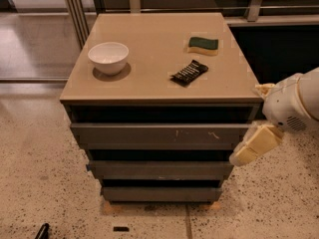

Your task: Open top drawer

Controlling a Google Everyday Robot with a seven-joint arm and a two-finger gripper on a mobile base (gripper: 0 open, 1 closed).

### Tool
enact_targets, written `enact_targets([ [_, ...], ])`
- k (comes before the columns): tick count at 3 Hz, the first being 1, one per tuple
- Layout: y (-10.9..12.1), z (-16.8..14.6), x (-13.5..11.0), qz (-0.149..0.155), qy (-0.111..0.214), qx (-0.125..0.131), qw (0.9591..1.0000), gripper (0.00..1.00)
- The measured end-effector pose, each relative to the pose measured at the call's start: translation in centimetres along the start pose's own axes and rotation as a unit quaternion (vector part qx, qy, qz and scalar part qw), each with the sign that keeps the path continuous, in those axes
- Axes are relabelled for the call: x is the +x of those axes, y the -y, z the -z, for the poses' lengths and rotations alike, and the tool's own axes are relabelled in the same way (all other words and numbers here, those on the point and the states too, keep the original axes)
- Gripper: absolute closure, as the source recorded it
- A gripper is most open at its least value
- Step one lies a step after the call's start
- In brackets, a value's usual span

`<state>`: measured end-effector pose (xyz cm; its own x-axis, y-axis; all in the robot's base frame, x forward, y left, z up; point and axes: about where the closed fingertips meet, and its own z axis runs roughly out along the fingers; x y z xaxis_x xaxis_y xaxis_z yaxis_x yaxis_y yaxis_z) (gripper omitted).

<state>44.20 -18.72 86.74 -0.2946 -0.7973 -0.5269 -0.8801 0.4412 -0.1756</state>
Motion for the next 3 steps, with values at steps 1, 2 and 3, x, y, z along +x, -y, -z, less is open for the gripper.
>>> enact_targets([
  [1,1.33,-0.28,-0.47,0.0,0.012,0.031,0.9995,0.19],
  [2,1.29,-0.18,-0.53,0.0,0.011,0.03,0.9995,0.42],
  [3,1.29,-0.18,-0.53,0.0,0.011,0.03,0.9995,0.66],
])
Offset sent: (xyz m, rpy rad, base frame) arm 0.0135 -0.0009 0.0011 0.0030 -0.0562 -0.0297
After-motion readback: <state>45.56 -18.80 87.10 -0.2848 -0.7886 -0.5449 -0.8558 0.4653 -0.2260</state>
